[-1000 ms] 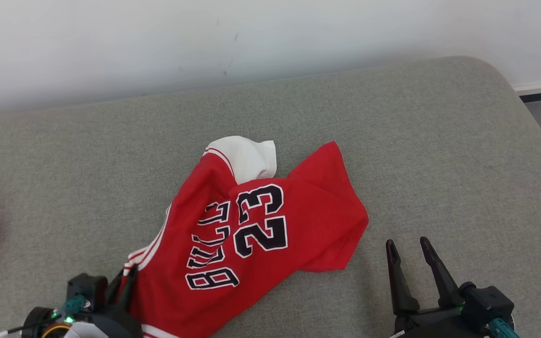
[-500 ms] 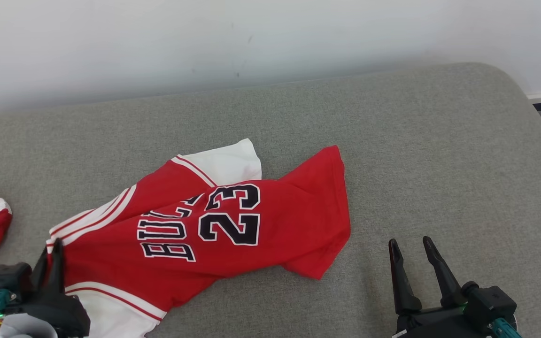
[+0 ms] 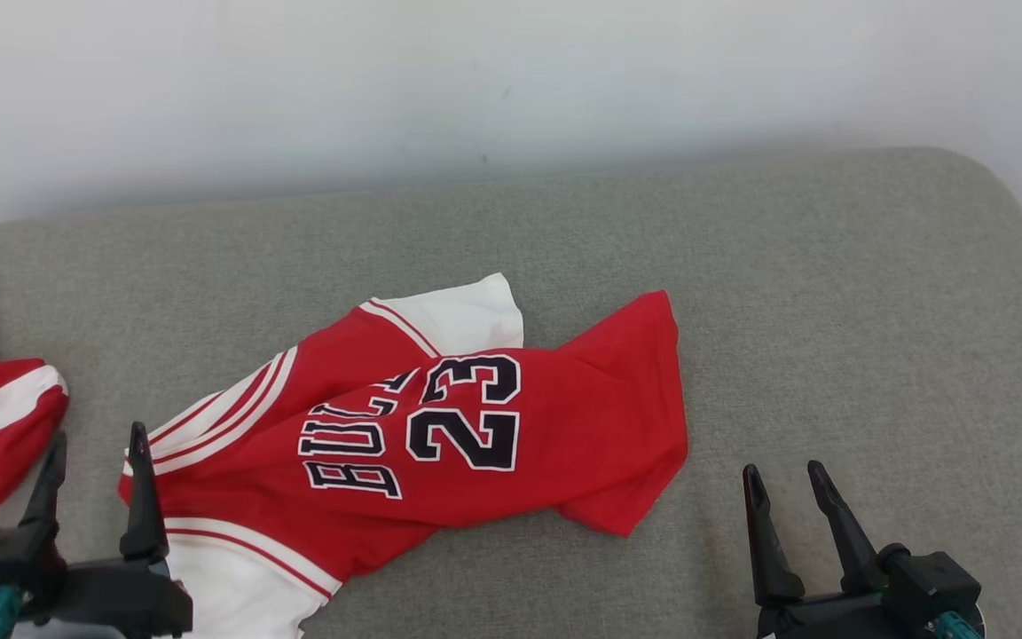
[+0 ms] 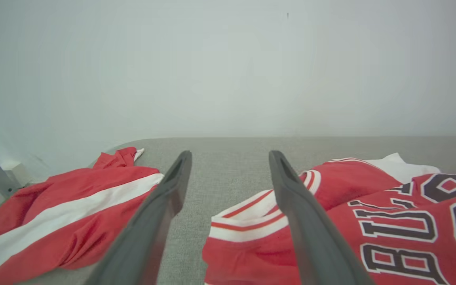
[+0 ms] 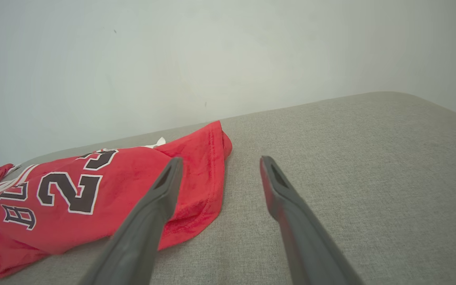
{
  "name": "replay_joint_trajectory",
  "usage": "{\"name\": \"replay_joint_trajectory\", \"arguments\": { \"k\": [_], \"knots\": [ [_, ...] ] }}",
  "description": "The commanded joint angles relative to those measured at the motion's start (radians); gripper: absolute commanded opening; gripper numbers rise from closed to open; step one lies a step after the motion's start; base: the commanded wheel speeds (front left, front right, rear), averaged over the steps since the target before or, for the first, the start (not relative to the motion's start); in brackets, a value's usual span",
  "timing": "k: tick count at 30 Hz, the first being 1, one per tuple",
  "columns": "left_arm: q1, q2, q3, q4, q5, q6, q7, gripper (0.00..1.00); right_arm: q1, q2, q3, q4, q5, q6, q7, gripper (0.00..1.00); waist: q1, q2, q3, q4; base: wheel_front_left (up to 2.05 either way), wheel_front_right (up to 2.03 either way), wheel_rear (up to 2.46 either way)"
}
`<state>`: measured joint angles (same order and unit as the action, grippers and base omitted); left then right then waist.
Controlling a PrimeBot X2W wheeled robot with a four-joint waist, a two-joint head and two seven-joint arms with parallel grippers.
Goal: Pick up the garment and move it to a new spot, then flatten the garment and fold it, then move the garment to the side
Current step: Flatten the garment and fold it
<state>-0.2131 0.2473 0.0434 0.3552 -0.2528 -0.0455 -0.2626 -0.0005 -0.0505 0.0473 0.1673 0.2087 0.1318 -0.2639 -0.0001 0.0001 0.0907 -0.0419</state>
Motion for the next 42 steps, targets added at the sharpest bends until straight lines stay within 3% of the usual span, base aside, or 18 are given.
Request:
{"name": "replay_joint_trajectory", "arguments": {
  "k": [1, 7, 13, 25, 33, 42],
  "knots": [
    [0.030, -0.014, 0.014, -0.025, 0.013, -0.004, -0.003, 1.00, 0.004, 0.001, -0.002, -0.002, -0.006, -0.002, -0.001, 1.00, 0.0001, -0.0001, -0.010, 0.013, 0.00, 0.00, 0.00],
    [0.145, -0.106, 0.103, -0.190, 0.081, -0.016, -0.003, 1.00, 0.017, 0.000, -0.008, 0.000, -0.002, -0.002, -0.001, 1.00, 0.0001, -0.0001, -0.023, 0.037, 0.00, 0.00, 0.00],
    [0.256, -0.169, 0.116, -0.299, 0.136, -0.043, -0.003, 1.00, 0.019, 0.001, -0.017, 0.009, 0.000, -0.002, -0.001, 1.00, 0.0001, -0.0001, -0.029, 0.061, 0.00, 0.00, 0.00],
    [0.321, -0.198, 0.086, -0.270, 0.133, -0.050, -0.003, 1.00, -0.006, 0.000, -0.018, 0.071, 0.005, -0.002, -0.001, 1.00, 0.0001, -0.0001, -0.032, 0.099, 0.00, 0.00, 0.00],
    [0.283, -0.197, 0.025, -0.252, 0.110, -0.044, -0.003, 1.00, -0.199, 0.001, -0.025, 0.300, -0.082, -0.002, -0.001, 1.00, 0.0001, -0.0001, -0.012, 0.125, 0.00, 0.00, 0.00],
    [0.248, -0.197, -0.023, -0.239, 0.104, -0.049, -0.003, 1.00, -0.376, -0.023, -0.123, 0.587, -0.157, -0.002, -0.001, 1.00, 0.0001, -0.0001, 0.020, 0.177, 0.00, 0.00, 0.00]
  ]
}}
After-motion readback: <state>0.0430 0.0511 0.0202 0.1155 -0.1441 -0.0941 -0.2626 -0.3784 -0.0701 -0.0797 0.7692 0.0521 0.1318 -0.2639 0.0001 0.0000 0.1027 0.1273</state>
